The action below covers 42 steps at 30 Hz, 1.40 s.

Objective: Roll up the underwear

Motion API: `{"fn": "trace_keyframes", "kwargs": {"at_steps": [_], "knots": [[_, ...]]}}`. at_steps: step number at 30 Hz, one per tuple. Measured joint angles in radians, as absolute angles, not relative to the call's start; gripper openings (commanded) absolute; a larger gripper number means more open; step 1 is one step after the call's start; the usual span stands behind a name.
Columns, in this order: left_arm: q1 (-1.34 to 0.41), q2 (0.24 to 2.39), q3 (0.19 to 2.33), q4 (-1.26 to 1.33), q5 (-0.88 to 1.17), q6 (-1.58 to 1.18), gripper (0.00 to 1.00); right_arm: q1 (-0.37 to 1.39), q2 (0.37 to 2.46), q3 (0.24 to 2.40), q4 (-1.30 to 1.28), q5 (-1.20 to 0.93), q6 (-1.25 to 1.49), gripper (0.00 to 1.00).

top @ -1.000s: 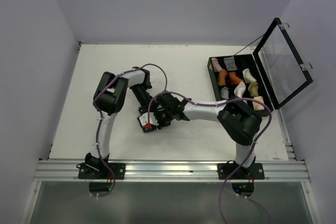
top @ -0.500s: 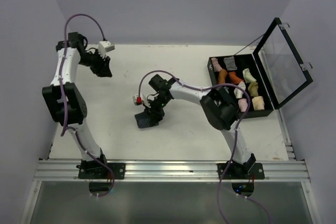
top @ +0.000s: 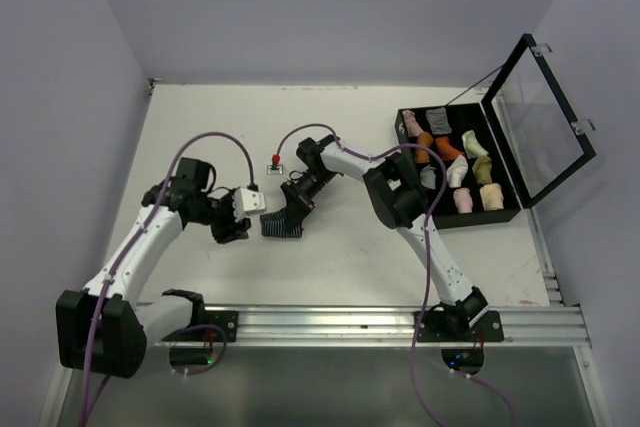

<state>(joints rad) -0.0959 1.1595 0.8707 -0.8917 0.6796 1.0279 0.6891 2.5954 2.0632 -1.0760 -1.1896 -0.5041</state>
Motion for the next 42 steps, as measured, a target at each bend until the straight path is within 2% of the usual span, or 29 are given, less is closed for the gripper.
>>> {"fn": "trace_keyframes", "kwargs": {"at_steps": [7, 13, 20, 31, 36, 39, 40, 42], "knots": [[-0.348, 0.953, 0.609, -0.694, 0.545, 0.953, 0.55, 0.662, 2.68, 2.111, -1.134, -1.31, -0.399, 0.0], [-0.528, 0.999, 0.546, -0.509, 0.431, 0.916, 0.57, 0.66, 2.68, 2.105, -1.116, -1.312, -0.366, 0.0], [-0.583, 1.11, 0.544, -0.367, 0.336, 0.926, 0.6, 0.66, 2.674, 2.087, -1.089, -1.319, -0.346, 0.0], [-0.614, 1.213, 0.529, -0.234, 0.264, 0.979, 0.58, 0.66, 2.669, 2.077, -1.072, -1.324, -0.332, 0.0], [-0.63, 1.281, 0.525, -0.168, 0.223, 1.001, 0.49, 0.66, 2.669, 2.077, -1.071, -1.324, -0.329, 0.0], [-0.643, 1.334, 0.527, -0.124, 0.182, 1.016, 0.35, 0.659, 2.669, 2.079, -1.073, -1.321, -0.33, 0.02], [-0.648, 1.342, 0.531, -0.123, 0.172, 1.017, 0.27, 0.659, 2.669, 2.08, -1.075, -1.318, -0.331, 0.04], [-0.653, 1.347, 0.537, -0.13, 0.163, 1.02, 0.2, 0.657, 2.669, 2.081, -1.079, -1.317, -0.334, 0.11]]}}
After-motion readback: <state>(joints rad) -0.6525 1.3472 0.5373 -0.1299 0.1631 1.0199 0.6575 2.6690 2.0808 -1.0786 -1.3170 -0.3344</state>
